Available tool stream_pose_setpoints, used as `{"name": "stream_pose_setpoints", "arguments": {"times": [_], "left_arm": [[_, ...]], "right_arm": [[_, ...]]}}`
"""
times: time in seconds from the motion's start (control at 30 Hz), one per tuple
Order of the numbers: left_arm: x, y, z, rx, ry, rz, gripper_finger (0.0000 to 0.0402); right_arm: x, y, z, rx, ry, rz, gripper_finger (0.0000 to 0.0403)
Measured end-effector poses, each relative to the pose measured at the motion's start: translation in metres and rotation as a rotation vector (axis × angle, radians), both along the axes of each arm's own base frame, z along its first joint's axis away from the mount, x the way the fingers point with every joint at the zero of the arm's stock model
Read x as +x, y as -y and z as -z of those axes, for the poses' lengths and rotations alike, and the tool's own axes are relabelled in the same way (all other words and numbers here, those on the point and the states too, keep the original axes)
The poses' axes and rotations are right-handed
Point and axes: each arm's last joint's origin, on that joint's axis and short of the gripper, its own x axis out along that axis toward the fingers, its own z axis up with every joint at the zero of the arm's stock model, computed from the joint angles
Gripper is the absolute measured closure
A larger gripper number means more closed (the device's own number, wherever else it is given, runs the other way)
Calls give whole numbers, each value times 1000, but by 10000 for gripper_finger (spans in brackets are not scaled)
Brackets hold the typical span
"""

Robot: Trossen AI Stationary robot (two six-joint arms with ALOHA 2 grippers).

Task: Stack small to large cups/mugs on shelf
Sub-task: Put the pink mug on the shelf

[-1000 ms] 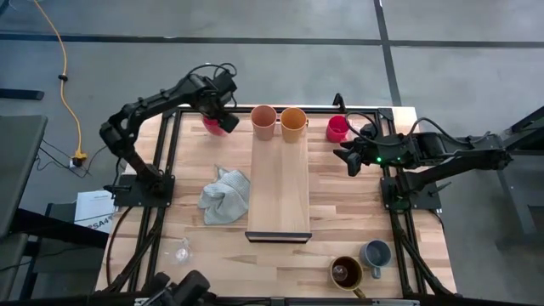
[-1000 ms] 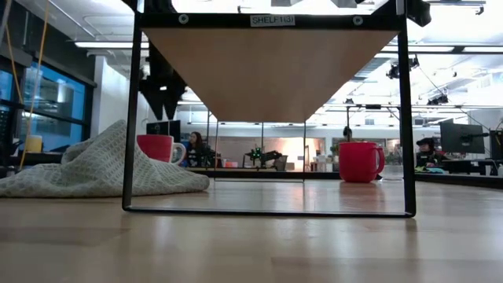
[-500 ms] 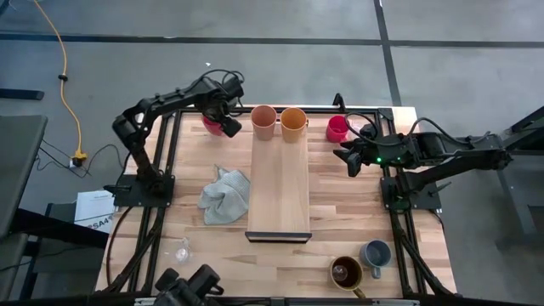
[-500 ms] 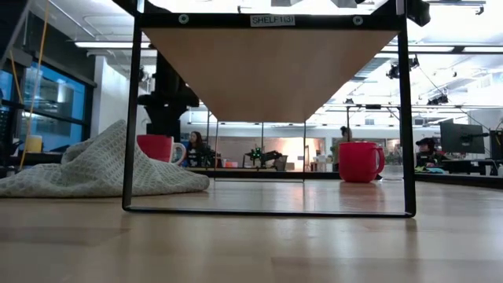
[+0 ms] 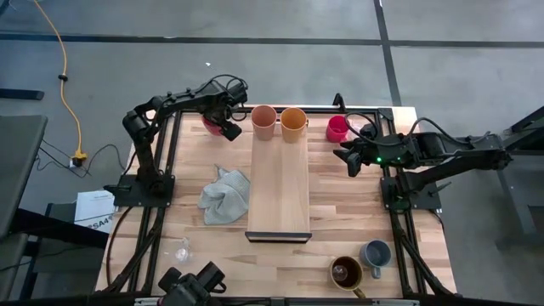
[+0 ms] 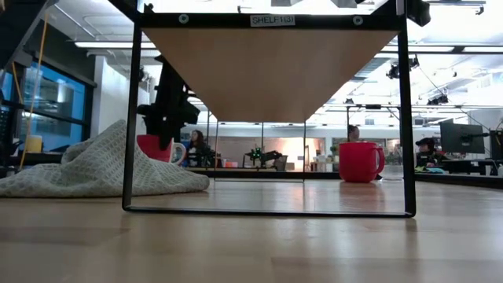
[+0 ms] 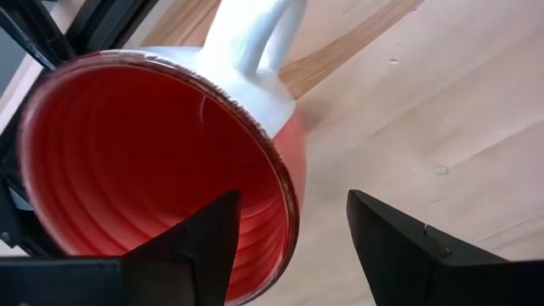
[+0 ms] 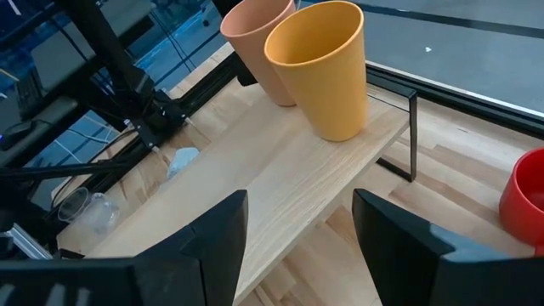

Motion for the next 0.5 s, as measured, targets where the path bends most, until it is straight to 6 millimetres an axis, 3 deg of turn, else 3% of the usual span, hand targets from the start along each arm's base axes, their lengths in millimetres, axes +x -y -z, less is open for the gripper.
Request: {"name": "stream_pose_setpoints", "arguments": {"times": [0.17, 0.27, 0.4, 0.5], "left_arm": [[0, 0, 0, 5, -6, 0, 218], [-1, -1, 0, 27, -38, 3, 270], [-1, -1, 0, 28, -39, 9, 374], [-2, 0, 0, 23, -49, 11, 383]], "right_arm": [[0, 0, 0, 0, 0, 0, 199], [0, 0, 0, -1, 0, 0, 199], [0, 0, 0, 0, 0, 0, 199], [0, 0, 0, -1, 0, -1, 199]]}}
